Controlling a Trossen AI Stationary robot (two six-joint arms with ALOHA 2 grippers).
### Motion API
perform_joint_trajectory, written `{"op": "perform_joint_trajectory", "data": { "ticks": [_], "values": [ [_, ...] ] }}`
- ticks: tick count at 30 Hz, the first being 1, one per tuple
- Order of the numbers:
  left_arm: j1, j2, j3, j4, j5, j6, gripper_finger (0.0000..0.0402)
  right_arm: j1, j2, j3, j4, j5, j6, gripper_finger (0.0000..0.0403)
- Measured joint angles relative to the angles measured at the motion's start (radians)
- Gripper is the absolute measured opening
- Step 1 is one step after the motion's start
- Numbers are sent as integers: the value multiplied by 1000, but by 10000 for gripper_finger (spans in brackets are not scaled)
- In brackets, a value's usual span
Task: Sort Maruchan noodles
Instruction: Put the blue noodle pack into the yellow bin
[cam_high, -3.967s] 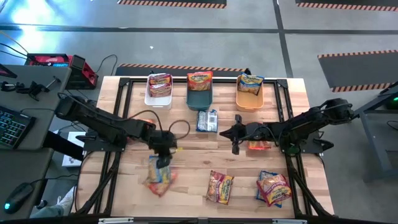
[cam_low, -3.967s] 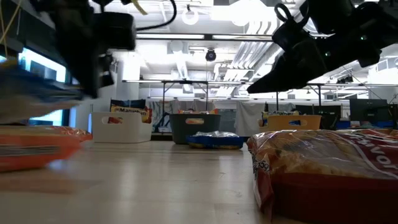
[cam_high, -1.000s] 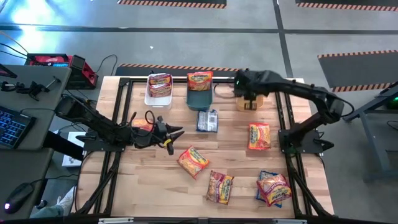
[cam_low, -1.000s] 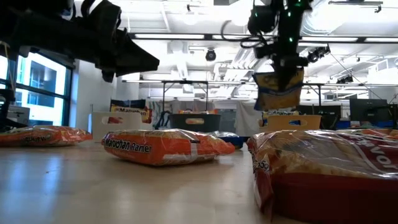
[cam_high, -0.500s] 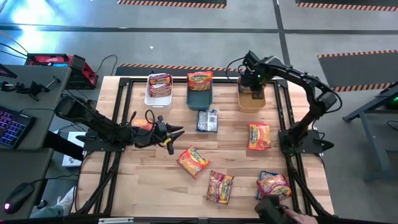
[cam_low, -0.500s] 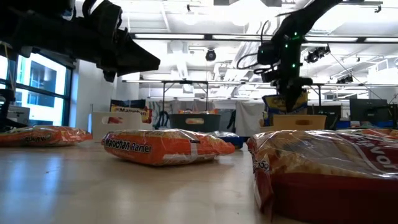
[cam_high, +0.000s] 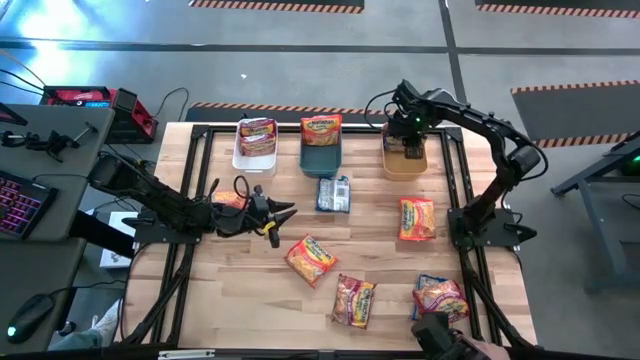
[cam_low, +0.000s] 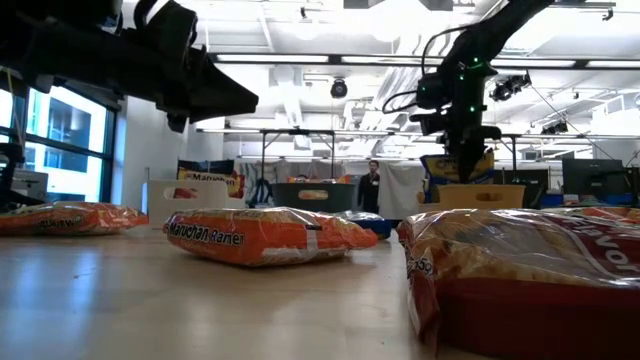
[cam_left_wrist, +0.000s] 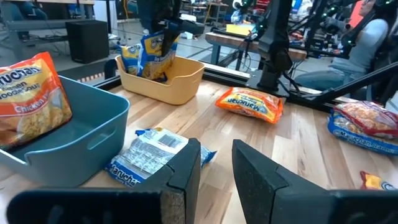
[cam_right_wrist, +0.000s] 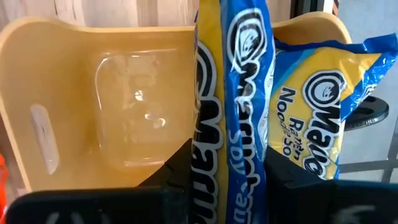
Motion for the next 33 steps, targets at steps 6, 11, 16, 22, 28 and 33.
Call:
{"op": "perform_joint_trajectory", "data": {
  "ticks": [6, 11, 16, 22, 28, 33],
  "values": [
    [-1, 0, 0, 0, 23, -1, 80, 0, 0, 0, 0, -6, 3, 87],
    [-1, 0, 0, 0, 23, 0, 80, -3, 20, -1, 6, -5, 3, 84],
    [-1, 0, 0, -1, 23, 0, 81, -4, 77, -2, 18, 17, 27, 87],
    [-1, 0, 0, 0, 24, 0, 81, -2, 96, -2, 36, 91, 81, 112],
    [-1, 0, 0, -1, 24, 0, 81, 2, 96, -2, 43, 153, 113, 159],
    [-1, 0, 0, -1, 25, 0, 81, 16, 96, -2, 65, 197, 136, 196]
  ]
}}
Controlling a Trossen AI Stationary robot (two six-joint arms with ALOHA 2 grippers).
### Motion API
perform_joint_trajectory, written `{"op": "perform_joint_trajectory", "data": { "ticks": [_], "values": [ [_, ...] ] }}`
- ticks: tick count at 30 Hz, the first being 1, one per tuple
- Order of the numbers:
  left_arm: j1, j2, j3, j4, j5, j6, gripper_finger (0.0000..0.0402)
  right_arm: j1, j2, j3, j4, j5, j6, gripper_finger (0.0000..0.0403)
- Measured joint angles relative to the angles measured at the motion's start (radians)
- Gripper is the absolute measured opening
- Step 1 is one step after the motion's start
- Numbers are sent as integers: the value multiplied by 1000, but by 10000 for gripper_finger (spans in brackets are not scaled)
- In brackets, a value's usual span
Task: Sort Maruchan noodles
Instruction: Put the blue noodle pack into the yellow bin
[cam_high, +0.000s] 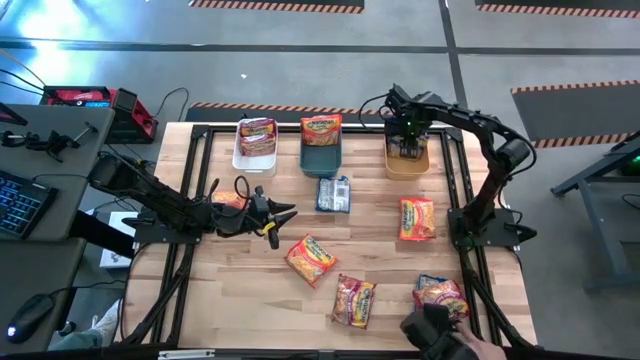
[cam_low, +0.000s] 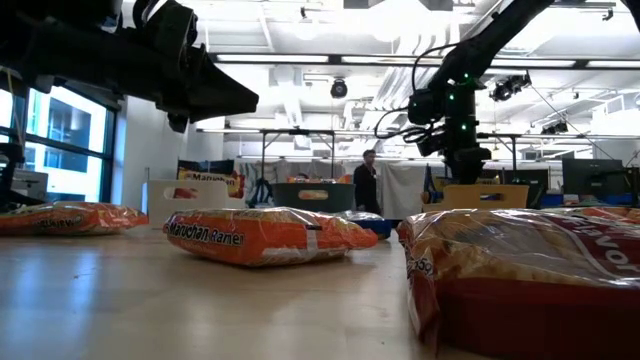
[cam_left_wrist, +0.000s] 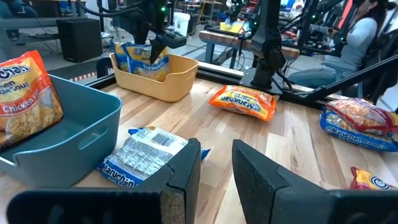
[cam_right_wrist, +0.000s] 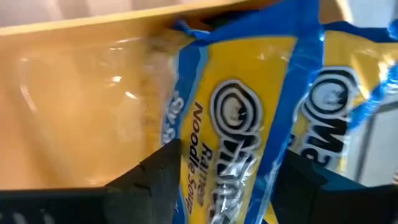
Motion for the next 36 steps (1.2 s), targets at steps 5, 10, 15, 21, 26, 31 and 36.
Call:
{"op": "perform_joint_trajectory", "data": {
  "ticks": [5, 10, 15, 21, 26, 31, 36],
  "values": [
    [0, 0, 0, 0, 0, 0, 81, 14, 0, 0, 5, 60, -6, 208],
    [0, 0, 0, -1, 0, 0, 81, 18, -9, 0, 8, 73, -9, 209],
    [0, 0, 0, -1, 0, 1, 81, 34, -55, 0, 8, 76, -5, 209],
    [0, 0, 0, -1, 0, 9, 81, 60, -124, 1, -40, 44, 86, 196],
    [0, 1, 0, -2, 0, 17, 81, 40, -121, 1, -80, 31, 165, 138],
    [0, 2, 0, -5, 0, 22, 81, -6, -117, 1, -66, 6, 201, 133],
    [0, 2, 0, -7, 0, 59, 81, -30, -114, 1, -24, -2, 213, 189]
  ]
}}
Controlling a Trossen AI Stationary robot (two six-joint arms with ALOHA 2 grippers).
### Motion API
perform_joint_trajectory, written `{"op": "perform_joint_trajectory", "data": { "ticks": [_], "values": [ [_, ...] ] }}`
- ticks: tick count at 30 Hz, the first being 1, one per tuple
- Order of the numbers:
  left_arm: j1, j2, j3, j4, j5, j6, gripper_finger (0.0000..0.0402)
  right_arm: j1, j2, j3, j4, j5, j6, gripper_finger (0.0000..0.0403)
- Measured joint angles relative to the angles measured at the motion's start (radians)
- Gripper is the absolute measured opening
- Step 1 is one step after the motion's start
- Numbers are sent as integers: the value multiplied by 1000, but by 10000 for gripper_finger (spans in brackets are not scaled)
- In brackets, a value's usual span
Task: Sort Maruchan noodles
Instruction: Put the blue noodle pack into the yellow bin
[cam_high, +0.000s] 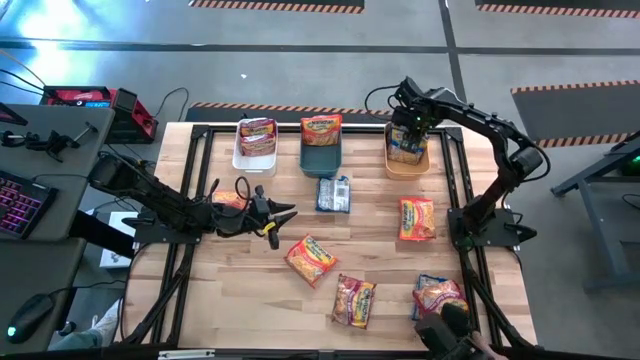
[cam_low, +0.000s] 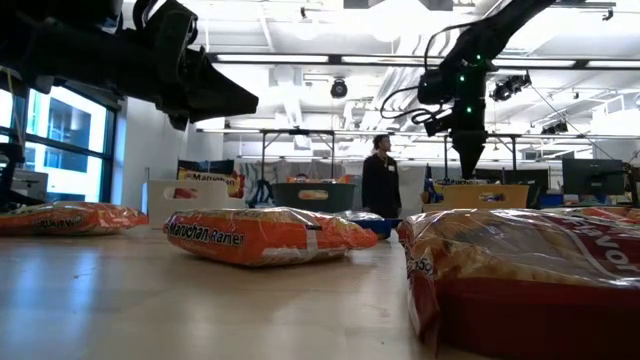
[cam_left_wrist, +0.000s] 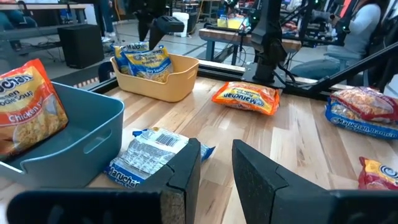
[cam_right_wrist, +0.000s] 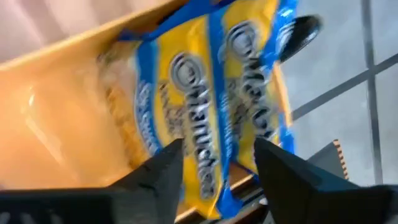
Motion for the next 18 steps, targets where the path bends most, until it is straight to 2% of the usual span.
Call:
{"op": "perform_joint_trajectory", "data": {
  "ticks": [5, 9, 13, 18],
  "values": [
    [0, 0, 0, -2, 0, 1, 81, -18, 18, 0, 18, -20, -3, 228],
    [0, 0, 0, -4, 0, 1, 81, -25, 51, 0, 15, -13, -11, 231],
    [0, 0, 0, -6, 0, 1, 81, -28, 60, 0, 41, 41, -14, 232],
    [0, 0, 0, -6, 0, -4, 81, -59, 66, 0, 13, 16, -12, 232]
  ]
}}
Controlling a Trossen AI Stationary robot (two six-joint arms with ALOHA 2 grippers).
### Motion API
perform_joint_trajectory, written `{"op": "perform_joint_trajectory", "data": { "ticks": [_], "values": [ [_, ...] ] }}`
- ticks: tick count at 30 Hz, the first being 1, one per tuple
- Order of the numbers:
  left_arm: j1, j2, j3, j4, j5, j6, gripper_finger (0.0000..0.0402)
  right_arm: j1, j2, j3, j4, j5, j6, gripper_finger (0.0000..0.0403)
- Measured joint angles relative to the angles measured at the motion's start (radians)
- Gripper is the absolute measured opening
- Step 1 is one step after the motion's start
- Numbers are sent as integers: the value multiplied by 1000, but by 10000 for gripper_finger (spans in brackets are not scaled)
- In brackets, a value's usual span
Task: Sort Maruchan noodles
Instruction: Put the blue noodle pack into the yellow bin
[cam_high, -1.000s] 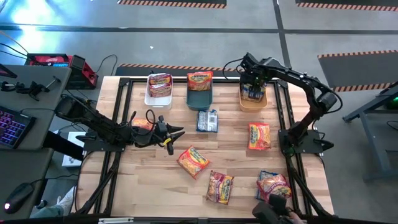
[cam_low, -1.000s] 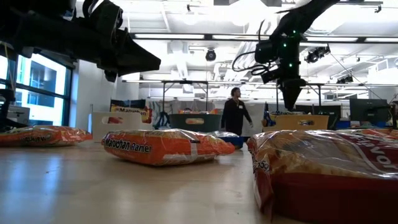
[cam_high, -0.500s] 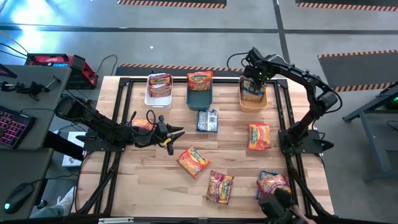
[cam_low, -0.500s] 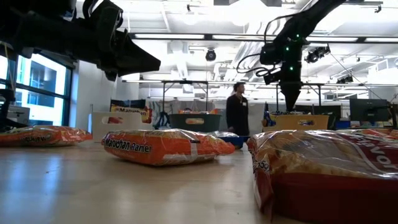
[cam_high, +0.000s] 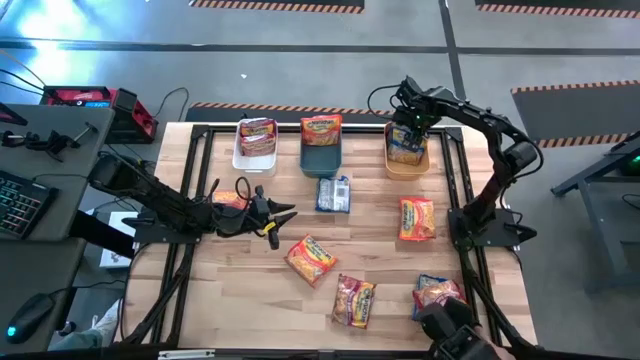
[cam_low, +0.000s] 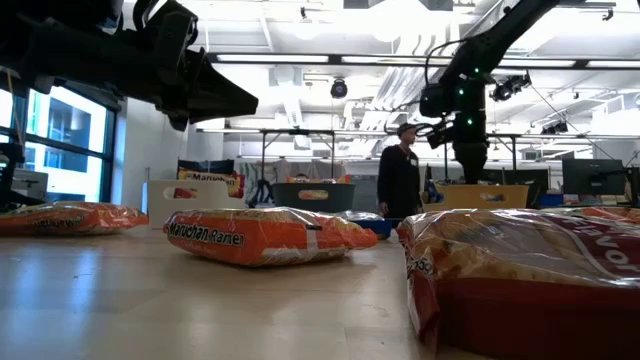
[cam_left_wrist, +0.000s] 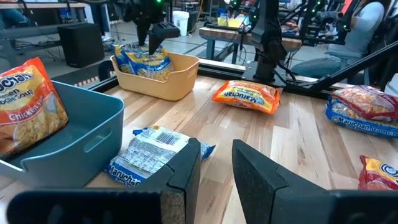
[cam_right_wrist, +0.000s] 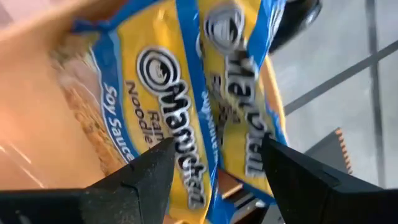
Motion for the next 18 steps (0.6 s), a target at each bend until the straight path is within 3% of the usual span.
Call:
{"op": "perform_joint_trajectory", "data": {
  "ticks": [10, 13, 18],
  "values": [
    [0, 0, 0, -3, 20, -1, 81, -26, 30, 0, -11, -81, -2, 213],
    [0, 0, 0, -3, 20, -2, 81, -26, 30, 0, 2, -117, -25, 173],
    [0, 0, 0, -3, 20, -3, 81, -26, 30, 0, 4, -156, -54, 64]
  ]
}}
